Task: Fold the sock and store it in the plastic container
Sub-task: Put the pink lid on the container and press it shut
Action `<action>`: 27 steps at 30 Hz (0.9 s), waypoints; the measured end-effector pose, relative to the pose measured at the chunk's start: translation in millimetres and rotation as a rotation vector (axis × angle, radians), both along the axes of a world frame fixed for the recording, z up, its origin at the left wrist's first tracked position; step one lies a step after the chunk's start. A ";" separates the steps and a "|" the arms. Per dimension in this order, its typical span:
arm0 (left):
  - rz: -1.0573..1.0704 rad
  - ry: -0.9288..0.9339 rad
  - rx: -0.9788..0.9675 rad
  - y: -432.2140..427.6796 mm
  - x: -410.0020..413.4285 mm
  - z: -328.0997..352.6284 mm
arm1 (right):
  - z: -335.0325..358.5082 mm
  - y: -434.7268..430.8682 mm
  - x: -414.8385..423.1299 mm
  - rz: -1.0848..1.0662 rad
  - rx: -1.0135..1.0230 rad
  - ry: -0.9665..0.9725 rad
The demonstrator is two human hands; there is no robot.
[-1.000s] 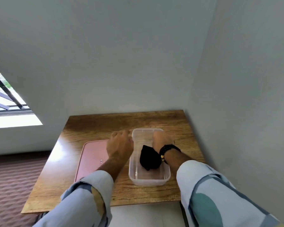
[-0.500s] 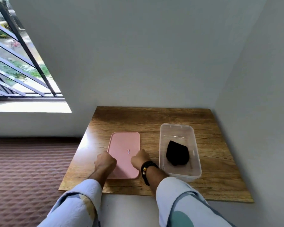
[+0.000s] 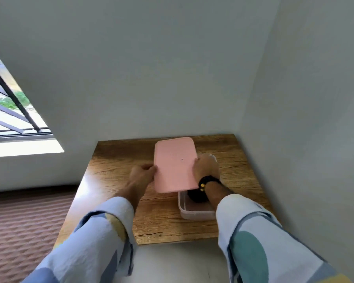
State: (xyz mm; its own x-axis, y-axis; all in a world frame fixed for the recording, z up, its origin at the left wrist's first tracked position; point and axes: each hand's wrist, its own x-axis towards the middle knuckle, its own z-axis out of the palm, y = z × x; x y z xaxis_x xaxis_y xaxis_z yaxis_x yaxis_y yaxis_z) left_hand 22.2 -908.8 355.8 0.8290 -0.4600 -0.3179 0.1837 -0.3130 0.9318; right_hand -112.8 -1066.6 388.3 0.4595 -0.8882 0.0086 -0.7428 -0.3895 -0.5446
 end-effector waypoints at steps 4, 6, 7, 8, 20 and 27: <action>-0.166 -0.035 0.163 -45.7 -36.3 -6.2 | -13.4 -29.6 -55.2 -0.165 0.082 0.066; -0.174 -0.084 0.246 -58.1 -48.3 -12.0 | -19.3 -35.3 -70.7 -0.192 0.114 0.106; -0.163 -0.098 0.268 -61.5 -51.9 -14.3 | -22.5 -35.3 -74.1 -0.195 0.135 0.106; -0.154 -0.114 0.289 -63.7 -54.7 -15.4 | -24.7 -34.4 -76.5 -0.196 0.154 0.104; -0.133 -0.123 0.329 -61.3 -62.0 -8.3 | -29.4 -36.9 -70.8 -0.127 0.220 0.093; -0.165 -0.181 0.353 -59.8 -65.9 -5.4 | -24.3 -39.6 -66.6 -0.127 0.238 0.152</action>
